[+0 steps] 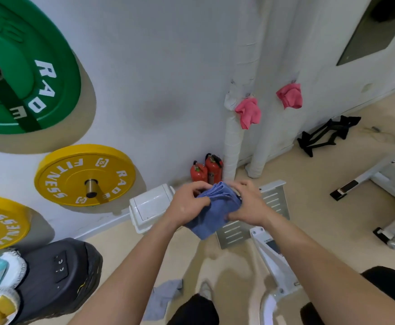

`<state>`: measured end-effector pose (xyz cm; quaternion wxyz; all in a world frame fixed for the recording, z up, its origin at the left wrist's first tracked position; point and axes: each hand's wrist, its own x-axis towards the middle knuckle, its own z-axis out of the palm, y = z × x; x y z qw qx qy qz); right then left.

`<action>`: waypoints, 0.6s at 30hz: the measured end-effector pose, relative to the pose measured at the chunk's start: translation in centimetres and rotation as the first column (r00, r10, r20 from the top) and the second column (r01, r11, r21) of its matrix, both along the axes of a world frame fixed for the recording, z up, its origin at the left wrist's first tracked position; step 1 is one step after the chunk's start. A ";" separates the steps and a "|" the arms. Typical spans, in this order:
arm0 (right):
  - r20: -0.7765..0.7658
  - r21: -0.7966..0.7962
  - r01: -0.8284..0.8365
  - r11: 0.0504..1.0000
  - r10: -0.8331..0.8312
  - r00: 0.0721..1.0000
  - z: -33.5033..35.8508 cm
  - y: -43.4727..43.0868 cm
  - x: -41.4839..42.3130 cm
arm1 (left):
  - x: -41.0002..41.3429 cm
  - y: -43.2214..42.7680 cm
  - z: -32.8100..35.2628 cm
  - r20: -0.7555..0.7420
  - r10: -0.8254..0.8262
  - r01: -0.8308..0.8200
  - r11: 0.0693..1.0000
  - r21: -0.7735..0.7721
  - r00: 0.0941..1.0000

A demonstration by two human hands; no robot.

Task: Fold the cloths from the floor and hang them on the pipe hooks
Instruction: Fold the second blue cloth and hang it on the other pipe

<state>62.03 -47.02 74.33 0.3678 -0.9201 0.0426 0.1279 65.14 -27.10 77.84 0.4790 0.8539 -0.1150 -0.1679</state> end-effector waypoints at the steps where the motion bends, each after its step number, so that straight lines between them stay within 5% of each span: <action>1: -0.013 -0.023 -0.039 0.999 0.038 0.999 0.6 -0.5 1.6 | 1.8 -0.3 0.5 0.000 -0.018 0.018 1.000 -0.020 1.000; 6: -0.090 0.166 0.039 0.985 -0.024 0.996 4.2 -3.7 8.0 | 10.1 -1.7 3.2 0.035 0.020 -0.017 0.997 -0.079 0.999; 10: -0.007 0.327 0.227 0.917 -0.238 0.971 6.5 -6.2 12.4 | 15.7 -4.2 3.4 0.062 0.105 -0.105 0.994 -0.014 0.992; 15: 0.020 0.662 0.411 0.626 -0.563 0.826 8.5 -9.7 18.2 | 20.3 -10.9 5.1 0.158 0.131 -0.129 0.991 -0.028 0.979; 18: 0.007 0.682 0.444 0.581 -0.613 0.790 8.9 -10.9 20.5 | 21.9 -14.6 6.4 0.173 0.180 -0.157 0.978 -0.136 0.968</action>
